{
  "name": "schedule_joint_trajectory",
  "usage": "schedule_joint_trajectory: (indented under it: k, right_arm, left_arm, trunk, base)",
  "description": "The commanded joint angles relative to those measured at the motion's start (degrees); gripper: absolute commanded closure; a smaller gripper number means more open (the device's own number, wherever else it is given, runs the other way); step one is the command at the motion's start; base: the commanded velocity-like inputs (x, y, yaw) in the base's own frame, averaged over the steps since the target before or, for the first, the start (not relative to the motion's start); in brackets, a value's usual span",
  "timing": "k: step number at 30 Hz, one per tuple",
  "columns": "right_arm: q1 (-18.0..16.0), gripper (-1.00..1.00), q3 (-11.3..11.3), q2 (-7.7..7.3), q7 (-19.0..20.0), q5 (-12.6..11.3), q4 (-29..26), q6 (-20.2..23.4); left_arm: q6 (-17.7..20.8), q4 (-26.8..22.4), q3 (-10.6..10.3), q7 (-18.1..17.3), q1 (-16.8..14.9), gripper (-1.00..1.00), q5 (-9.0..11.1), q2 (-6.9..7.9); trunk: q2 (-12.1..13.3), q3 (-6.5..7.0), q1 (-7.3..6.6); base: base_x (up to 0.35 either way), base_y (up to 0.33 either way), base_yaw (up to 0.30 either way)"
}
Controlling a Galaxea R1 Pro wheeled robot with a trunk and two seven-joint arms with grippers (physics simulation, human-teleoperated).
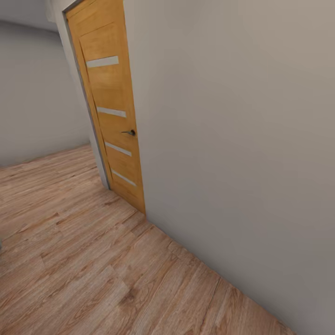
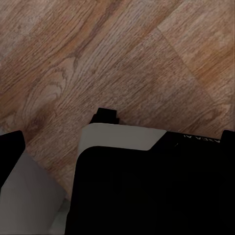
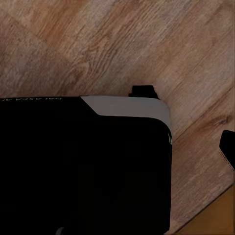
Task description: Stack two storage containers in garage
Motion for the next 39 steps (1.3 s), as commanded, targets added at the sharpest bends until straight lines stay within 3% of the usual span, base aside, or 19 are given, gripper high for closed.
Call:
schedule_joint_trajectory:
  k: [1, 8, 25, 39]
  right_arm:
    - [-0.1, -1.0, 0.5, 0.04, -0.1, -0.5, 0.1, -0.1]
    - [-0.1, -1.0, 0.5, 0.05, -0.1, -0.5, 0.1, -0.4]
    - [0.0, -1.0, 0.5, 0.2, 0.1, -0.6, 0.1, -1.5]
    - [-0.1, -1.0, 0.4, 0.05, -0.1, -0.7, 0.1, -1.6]
  left_arm:
    - [0.1, 0.0, -0.2, 0.2, 0.0, -1.0, 0.4, -0.01]
    - [0.2, 0.0, -0.2, 0.2, 0.0, -1.0, 0.4, -0.01]
    - [0.2, 0.0, -0.2, 0.2, 0.0, -1.0, 0.5, -0.01]
    - [0.2, 0.0, -0.2, 0.2, 0.0, -1.0, 0.6, 0.56]
  trunk:
    - [0.0, -0.06, 0.04]
    - [0.0, -0.06, 0.04]
    - [0.0, -0.06, 0.04]
    - [0.0, -0.06, 0.04]
  base:
    - [0.322, 0.0, 0.03]
    - [0.322, 0.0, 0.05]
    - [0.323, 0.0, 0.248]
    - [0.322, 0.0, 0.015]
